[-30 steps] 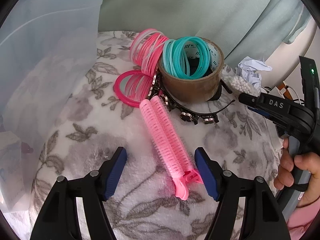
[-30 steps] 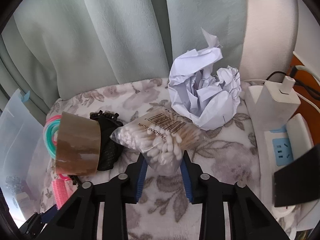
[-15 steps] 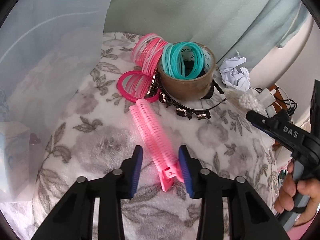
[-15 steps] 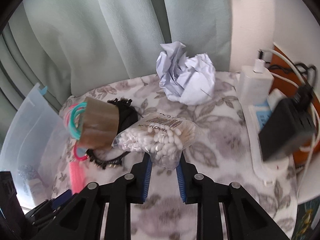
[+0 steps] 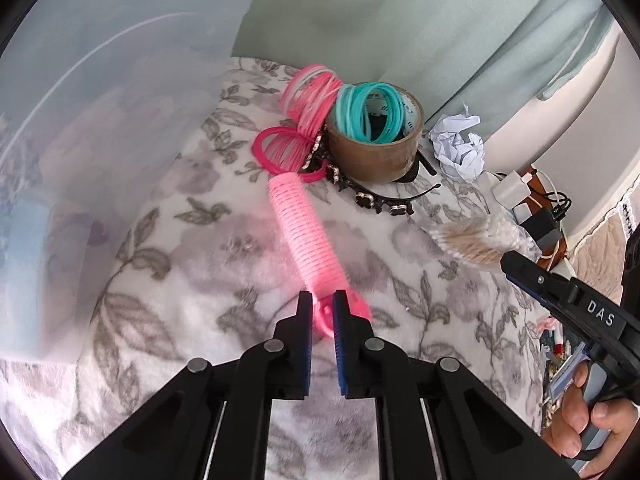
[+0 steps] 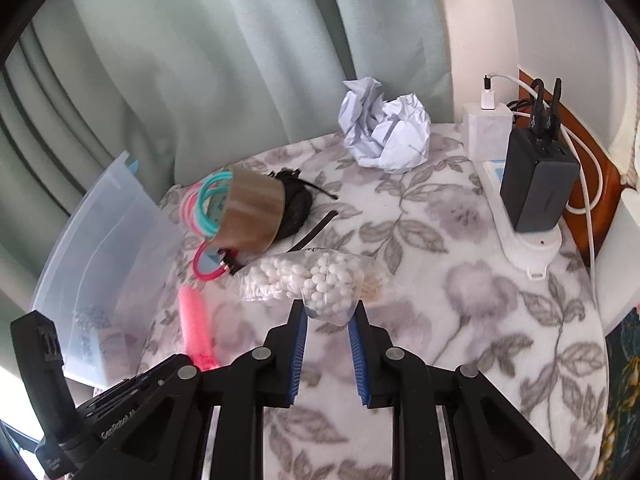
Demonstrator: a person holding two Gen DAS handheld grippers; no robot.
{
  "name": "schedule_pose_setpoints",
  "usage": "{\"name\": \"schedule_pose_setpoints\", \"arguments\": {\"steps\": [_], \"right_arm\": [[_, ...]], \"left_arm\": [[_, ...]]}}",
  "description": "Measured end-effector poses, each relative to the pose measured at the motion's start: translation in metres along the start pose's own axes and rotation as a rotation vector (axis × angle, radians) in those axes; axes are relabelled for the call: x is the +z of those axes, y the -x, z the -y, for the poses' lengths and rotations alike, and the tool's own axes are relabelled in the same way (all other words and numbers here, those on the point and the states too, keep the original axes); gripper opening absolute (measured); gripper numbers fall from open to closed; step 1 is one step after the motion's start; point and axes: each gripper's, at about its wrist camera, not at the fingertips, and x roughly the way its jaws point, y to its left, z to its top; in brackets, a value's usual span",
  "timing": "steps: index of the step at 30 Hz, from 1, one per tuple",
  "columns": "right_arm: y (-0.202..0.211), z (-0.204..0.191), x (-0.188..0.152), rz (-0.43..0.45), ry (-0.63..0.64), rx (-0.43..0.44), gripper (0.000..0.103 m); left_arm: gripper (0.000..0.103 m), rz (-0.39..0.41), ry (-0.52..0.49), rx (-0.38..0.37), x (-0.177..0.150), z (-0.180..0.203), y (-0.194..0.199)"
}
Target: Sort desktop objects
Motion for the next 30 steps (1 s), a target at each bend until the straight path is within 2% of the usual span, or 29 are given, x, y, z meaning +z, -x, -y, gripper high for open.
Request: {"name": "schedule_pose_setpoints", "arguments": {"steps": [4,11,13,14,15,17,20,21,30], "right_arm": [[0.002,-0.004,-0.004,-0.005,0.008,-0.003,0.022],[0.013,-0.005,-0.008,0.002,-0.004,0.006,0.021],[0.014,-0.003,-0.010,-0.001,-0.008,0.003,0.021],[0.014,-0.003,-0.011,-0.002,-0.009,0.003,0.021],[0.014,-0.002,-0.011,-0.003,-0.010,0.004,0.021],[0.014,-0.002,-0.012,-0.008,-0.009,0.007,0.021],[0.013,-0.001,-0.012,-0.009,-0.005,0.011,0.021],[0.013,-0.001,-0.012,-0.009,-0.005,0.013,0.021],[0.014,0.003,-0.013,-0.004,-0.021,0.022,0.021]], "left_arm": [[0.009,-0.015,0.029,-0.005,-0.007,-0.013,0.005],[0.009,-0.017,0.053,-0.068,-0.011,-0.020,0.010],[0.012,-0.011,0.064,-0.077,-0.010,-0.020,0.011],[0.019,-0.011,0.061,-0.071,-0.010,-0.018,0.010],[0.031,-0.006,0.053,-0.062,-0.009,-0.017,0.010],[0.045,0.008,0.041,-0.055,-0.009,-0.013,0.012],[0.057,0.015,0.032,-0.066,-0.007,-0.008,0.013],[0.060,0.014,0.033,-0.059,-0.005,-0.006,0.012],[0.060,-0.013,0.002,0.042,0.012,0.019,-0.016]]}}
